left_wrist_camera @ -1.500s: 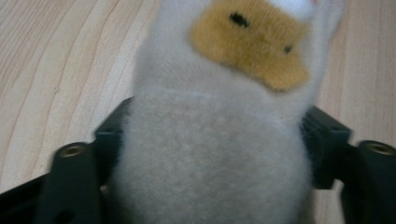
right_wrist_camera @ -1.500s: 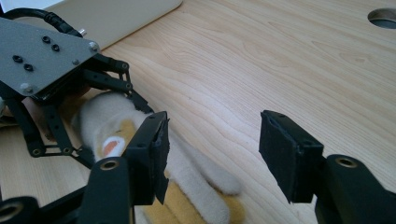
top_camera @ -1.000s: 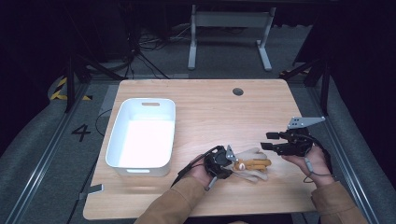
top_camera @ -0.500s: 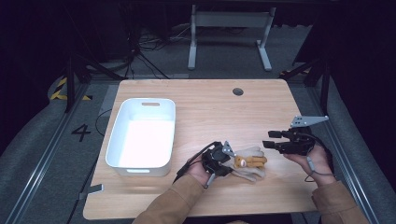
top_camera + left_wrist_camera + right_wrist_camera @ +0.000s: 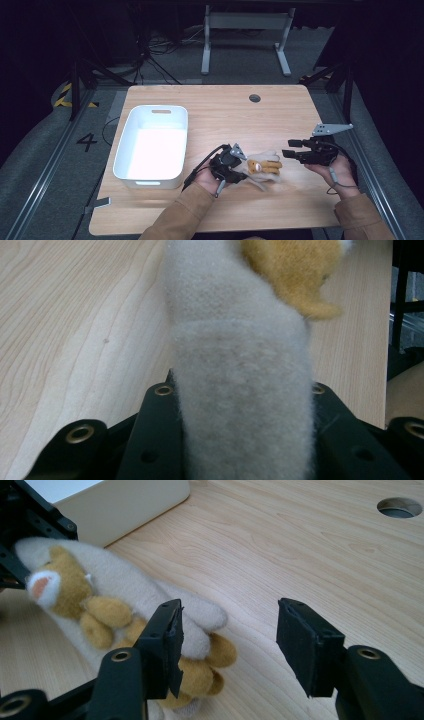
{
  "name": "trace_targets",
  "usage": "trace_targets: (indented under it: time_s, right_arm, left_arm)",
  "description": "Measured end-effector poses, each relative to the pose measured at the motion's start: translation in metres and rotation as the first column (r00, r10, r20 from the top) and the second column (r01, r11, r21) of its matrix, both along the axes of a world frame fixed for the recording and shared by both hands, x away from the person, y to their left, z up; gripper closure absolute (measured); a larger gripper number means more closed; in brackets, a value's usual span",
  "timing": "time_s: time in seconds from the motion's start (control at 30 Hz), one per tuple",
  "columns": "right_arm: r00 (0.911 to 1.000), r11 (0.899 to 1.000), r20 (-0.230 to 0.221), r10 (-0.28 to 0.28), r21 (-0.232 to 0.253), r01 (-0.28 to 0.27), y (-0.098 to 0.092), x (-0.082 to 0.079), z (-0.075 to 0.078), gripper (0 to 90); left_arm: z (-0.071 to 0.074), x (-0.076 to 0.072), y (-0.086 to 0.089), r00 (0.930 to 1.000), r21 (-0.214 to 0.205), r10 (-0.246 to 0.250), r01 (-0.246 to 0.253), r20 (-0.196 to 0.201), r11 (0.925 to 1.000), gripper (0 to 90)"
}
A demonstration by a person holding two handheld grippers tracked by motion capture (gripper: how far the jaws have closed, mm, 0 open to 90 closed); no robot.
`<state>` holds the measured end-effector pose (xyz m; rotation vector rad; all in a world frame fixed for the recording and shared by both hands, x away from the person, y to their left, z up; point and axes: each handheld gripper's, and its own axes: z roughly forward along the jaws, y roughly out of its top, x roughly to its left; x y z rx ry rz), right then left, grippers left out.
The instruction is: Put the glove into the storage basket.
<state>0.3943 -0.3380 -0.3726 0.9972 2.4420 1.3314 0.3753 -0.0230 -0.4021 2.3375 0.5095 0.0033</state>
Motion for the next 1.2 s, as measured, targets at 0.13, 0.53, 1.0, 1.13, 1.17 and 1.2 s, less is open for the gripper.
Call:
trace_targets:
  time_s: [0.13, 0.53, 1.0, 1.13, 1.17, 1.2]
  right_arm:
    - [1.0, 1.0, -0.001, -0.002, 0.003, 0.002, 0.0, 0.001, 0.0, 44.2]
    - [1.0, 1.0, -0.001, 0.0, -0.002, 0.0, 0.001, 0.006, 0.0, 44.6]
    - [0.9996, 1.0, -0.006, 0.029, 0.004, -0.029, 0.015, 0.028, -0.001, 45.3]
    - [0.9996, 1.0, -0.013, 0.026, 0.016, -0.026, 0.015, 0.033, -0.001, 45.5]
    - [0.9996, 1.0, -0.013, 0.025, 0.018, -0.025, 0.015, 0.035, -0.001, 45.5]
    - [0.9995, 1.0, -0.017, 0.025, 0.017, -0.025, 0.015, 0.036, -0.002, 45.5]
  left_arm:
    - [0.003, 0.001, 0.004, 0.9997, -0.012, 0.024, -0.024, 0.003, 0.9996, 69.5]
    - [0.013, 0.002, 0.02, 0.9898, -0.024, 0.138, -0.139, -0.034, 0.99, 69.6]
    - [0.033, -0.001, 0.049, 0.9665, -0.038, 0.256, -0.257, -0.021, 0.9657, 69.5]
    - [0.037, 0.0, 0.057, 0.9542, -0.041, 0.298, -0.299, -0.031, 0.9535, 69.5]
    - [0.039, 0.0, 0.059, 0.9519, -0.041, 0.305, -0.306, -0.029, 0.9512, 69.5]
    - [0.039, 0.001, 0.061, 0.9495, -0.049, 0.313, -0.314, -0.027, 0.9483, 69.5]
